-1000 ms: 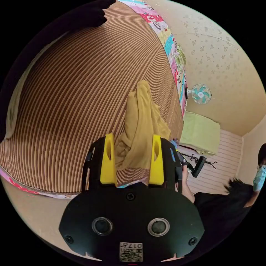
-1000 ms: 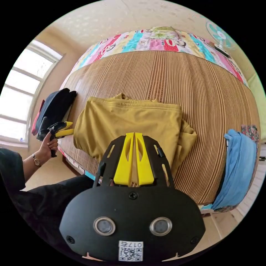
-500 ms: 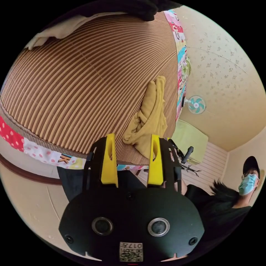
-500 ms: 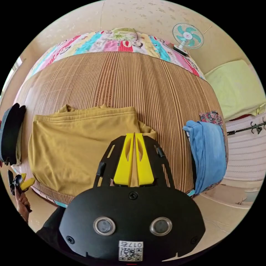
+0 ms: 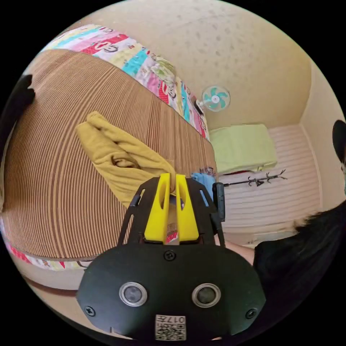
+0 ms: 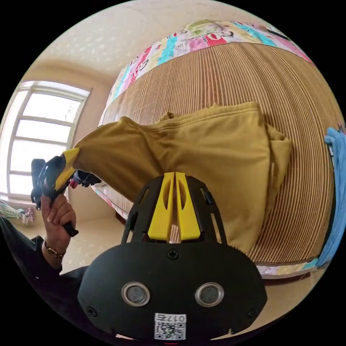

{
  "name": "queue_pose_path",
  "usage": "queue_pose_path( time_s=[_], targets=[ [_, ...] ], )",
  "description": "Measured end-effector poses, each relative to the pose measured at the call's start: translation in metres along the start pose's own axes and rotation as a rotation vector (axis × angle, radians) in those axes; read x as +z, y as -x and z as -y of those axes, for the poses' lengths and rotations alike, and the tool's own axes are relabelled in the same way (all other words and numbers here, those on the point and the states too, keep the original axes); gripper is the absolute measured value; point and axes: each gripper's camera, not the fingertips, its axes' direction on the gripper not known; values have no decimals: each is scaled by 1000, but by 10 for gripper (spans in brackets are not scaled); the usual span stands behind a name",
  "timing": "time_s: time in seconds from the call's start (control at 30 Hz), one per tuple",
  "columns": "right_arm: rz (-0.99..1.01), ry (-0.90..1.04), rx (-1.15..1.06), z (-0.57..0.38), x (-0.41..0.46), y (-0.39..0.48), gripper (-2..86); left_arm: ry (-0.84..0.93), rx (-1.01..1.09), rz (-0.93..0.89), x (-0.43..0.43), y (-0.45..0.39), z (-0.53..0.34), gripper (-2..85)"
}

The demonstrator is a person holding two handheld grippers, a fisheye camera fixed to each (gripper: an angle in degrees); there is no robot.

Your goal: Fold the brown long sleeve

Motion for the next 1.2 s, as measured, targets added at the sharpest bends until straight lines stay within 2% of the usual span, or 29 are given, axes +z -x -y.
queue_pose_path(
  time_s=[0.1, 0.2, 0.27, 0.33, 0.43, 0.47, 0.57, 0.63, 0.7, 0.77, 0.83, 0.9, 0.97, 1.07, 1.2],
  targets=[
    [17, -77, 242, -43, -72, -72, 9, 198, 295, -8, 86, -85, -12, 35],
    [49, -53, 402, -89, -116, -144, 15, 427, 421, -92, 160, -131, -50, 61],
    [73, -28, 457, -114, -134, -177, 22, 498, 467, -121, 177, -143, -73, 94],
    [140, 1, 493, -131, -144, -201, 39, 487, 458, -103, 176, -141, -90, 108],
    [320, 25, 567, -149, -147, -228, 89, 311, 244, -26, 144, -99, -98, 120],
    [426, 6, 595, -154, -145, -235, 109, 253, 103, 28, 133, -71, -99, 135],
    [701, -20, 665, -158, -127, -243, 160, 320, -255, 97, 146, 8, -106, 164],
    [833, -6, 695, -156, -112, -242, 189, 398, -395, 40, 171, 43, -118, 148],
    [952, 37, 744, -153, -94, -234, 228, 455, -544, -196, 202, 61, -134, 102],
    [1015, 36, 775, -147, -88, -229, 248, 494, -583, -301, 213, 46, -140, 76],
    [1087, -51, 821, -138, -90, -231, 258, 527, -497, -363, 215, 6, -139, 68],
    [1220, -253, 851, -110, -102, -244, 253, 542, -391, -411, 207, -55, -136, 65],
    [1290, -289, 794, -71, -113, -248, 237, 548, -315, -379, 196, -99, -133, 66],
    [1229, -227, 498, 3, -162, -223, 209, 469, -143, -228, 166, -169, -117, 76],
    [1210, -308, 107, 77, -270, -185, 173, 443, 98, -350, 130, -252, -88, 111]
  ],
)
